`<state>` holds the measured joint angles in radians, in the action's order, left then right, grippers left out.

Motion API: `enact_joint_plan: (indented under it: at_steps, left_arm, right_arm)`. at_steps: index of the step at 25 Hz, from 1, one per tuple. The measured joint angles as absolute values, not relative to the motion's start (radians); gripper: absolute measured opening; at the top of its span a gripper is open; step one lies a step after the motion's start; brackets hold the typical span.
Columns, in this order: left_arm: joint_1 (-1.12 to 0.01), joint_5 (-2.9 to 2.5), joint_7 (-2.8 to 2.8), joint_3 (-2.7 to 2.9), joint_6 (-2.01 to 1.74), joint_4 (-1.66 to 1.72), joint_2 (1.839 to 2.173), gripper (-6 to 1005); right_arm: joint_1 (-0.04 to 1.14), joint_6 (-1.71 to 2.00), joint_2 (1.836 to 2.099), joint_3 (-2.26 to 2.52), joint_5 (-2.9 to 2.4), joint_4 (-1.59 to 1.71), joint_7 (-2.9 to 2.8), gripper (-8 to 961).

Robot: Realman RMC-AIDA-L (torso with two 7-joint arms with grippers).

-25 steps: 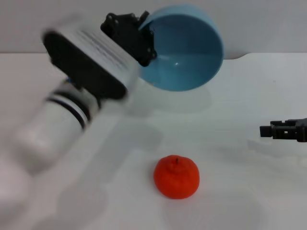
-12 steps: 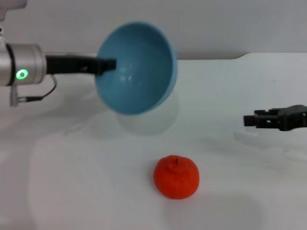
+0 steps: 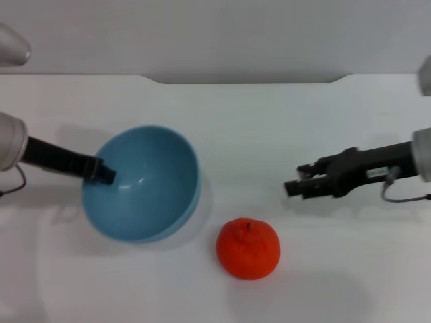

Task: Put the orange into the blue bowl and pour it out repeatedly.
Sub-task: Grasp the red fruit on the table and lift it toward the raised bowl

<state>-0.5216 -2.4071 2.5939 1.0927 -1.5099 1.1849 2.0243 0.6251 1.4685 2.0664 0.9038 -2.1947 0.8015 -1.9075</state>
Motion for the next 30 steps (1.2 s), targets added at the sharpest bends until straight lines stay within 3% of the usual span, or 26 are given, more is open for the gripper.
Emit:
enact_joint_plan:
  at_steps: [9, 30]
  left_arm:
    - [-0.458, -2.569, 2.64, 1.079, -1.679, 1.376, 2.051, 0]
    - [-0.46, -2.56, 2.647, 1.104, -1.667, 1.4, 2.061, -1]
  right_arm:
    - [0.733, 1.433, 2.076, 1.152, -2.134, 0.726, -1.905, 579]
    - [0.731, 1.27, 2.08, 1.368, -2.077, 0.672, -1.899, 491]
